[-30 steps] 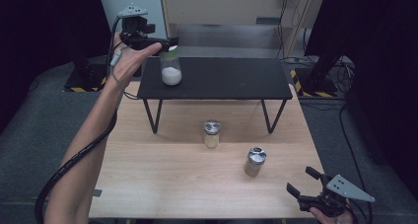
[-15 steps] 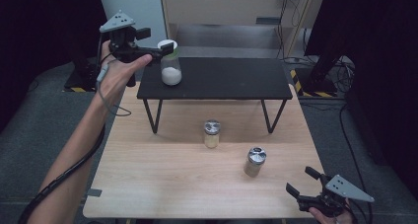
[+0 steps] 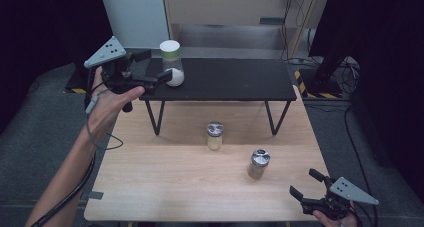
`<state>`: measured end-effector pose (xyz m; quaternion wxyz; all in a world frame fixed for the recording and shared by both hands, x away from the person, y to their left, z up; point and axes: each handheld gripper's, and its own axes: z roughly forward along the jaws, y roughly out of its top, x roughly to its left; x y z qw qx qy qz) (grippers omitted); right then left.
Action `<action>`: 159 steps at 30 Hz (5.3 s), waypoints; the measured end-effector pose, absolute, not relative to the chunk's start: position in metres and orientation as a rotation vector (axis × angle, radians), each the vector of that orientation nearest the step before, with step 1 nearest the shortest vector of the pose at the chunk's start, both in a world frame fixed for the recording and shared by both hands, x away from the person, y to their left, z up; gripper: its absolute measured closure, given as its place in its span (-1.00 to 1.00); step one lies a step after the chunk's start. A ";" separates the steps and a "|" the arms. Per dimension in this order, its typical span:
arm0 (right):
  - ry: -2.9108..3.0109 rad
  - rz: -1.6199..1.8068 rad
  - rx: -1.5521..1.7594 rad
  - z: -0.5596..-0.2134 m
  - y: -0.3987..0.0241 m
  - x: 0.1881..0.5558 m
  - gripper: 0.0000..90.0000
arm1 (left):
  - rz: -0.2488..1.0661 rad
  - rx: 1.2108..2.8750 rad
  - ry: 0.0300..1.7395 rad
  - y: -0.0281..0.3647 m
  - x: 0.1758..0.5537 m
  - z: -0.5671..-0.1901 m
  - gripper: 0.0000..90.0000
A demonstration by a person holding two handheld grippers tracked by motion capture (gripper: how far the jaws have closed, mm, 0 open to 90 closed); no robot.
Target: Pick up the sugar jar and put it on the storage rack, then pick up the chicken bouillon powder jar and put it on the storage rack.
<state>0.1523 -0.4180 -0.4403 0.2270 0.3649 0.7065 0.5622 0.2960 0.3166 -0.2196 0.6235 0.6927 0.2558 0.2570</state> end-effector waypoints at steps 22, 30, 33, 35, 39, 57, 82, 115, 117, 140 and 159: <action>1.953 1.540 1.001 -0.439 -0.417 0.152 -0.87 | 0.583 1.636 0.449 0.328 0.248 -0.261 -0.96; 1.954 1.540 1.001 -0.439 -0.416 0.152 -0.87 | 0.597 1.667 0.443 0.332 0.227 -0.283 -0.96; 1.954 1.538 1.001 -0.439 -0.416 0.152 -0.87 | 0.594 1.674 0.442 0.332 0.221 -0.289 -0.96; 1.953 1.537 1.001 -0.438 -0.416 0.152 -0.87 | 0.595 1.682 0.442 0.333 0.218 -0.294 -0.96; 1.954 1.536 0.999 -0.438 -0.416 0.152 -0.87 | 0.588 1.682 0.453 0.335 0.213 -0.309 -0.95; 1.954 1.529 1.002 -0.438 -0.415 0.151 -0.87 | 0.573 1.719 0.534 0.352 0.189 -0.362 -0.95; 1.953 1.518 0.999 -0.437 -0.414 0.151 -0.87 | 0.525 1.678 0.710 0.375 0.177 -0.423 -0.95; 1.954 1.521 0.996 -0.437 -0.414 0.150 -0.87 | 0.463 1.614 0.771 0.395 0.180 -0.456 -1.00; 1.956 1.520 0.994 -0.437 -0.414 0.151 -0.87 | 0.463 1.615 0.771 0.395 0.180 -0.456 -1.00; 1.909 1.535 1.016 -0.436 -0.416 0.149 -0.88 | 0.454 1.635 0.769 0.394 0.181 -0.456 -1.00; 1.911 1.590 0.974 -0.399 -0.408 0.161 -0.89 | 0.447 1.648 0.768 0.393 0.182 -0.455 -1.00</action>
